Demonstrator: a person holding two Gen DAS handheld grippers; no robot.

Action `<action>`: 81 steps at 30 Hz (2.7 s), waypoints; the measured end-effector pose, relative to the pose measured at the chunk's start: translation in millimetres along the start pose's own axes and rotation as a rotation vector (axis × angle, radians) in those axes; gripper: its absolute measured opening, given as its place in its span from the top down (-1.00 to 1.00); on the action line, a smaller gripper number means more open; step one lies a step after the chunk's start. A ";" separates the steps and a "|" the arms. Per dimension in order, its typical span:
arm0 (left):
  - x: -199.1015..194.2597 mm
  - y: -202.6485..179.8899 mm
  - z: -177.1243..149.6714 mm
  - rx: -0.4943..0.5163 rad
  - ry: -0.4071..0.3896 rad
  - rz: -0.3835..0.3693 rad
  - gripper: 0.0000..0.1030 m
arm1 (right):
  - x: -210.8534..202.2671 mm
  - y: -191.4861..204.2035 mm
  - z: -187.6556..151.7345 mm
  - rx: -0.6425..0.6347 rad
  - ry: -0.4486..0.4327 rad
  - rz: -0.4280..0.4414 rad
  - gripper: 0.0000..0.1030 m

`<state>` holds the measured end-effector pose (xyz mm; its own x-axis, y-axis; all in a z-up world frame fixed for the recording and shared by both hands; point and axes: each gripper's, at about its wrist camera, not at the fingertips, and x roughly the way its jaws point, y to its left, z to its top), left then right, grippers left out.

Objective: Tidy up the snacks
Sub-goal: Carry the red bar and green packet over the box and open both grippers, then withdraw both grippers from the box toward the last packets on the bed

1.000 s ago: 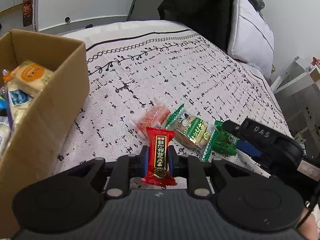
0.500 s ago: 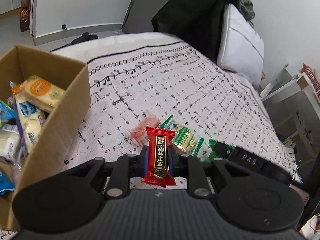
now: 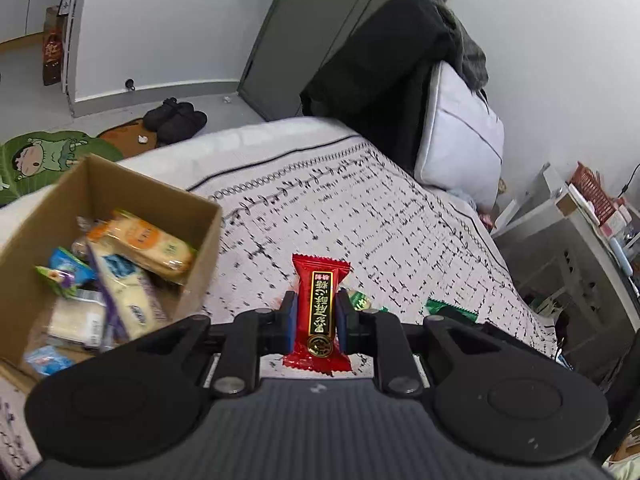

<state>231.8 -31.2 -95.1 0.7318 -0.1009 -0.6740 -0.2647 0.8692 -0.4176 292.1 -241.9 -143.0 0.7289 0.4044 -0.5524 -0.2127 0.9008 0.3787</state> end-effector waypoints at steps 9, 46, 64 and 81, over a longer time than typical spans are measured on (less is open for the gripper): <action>-35.6 23.6 14.7 -0.015 -0.028 -0.029 0.64 | -16.3 35.2 0.4 -0.008 0.010 0.041 0.48; -49.6 128.0 25.5 -0.255 0.051 0.027 0.57 | 17.5 184.5 -34.3 -0.149 0.121 0.140 0.47; -56.2 149.4 36.3 -0.313 -0.007 0.102 -0.14 | 24.0 192.3 -33.6 -0.114 0.166 0.179 0.43; -52.3 135.8 35.5 -0.273 -0.040 0.142 -0.63 | 9.3 136.8 -21.1 -0.102 0.128 0.139 0.01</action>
<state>179.8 109.3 -94.9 0.6983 0.0361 -0.7149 -0.5211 0.7104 -0.4731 256.1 -111.6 -112.0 0.6006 0.5364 -0.5929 -0.3746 0.8439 0.3840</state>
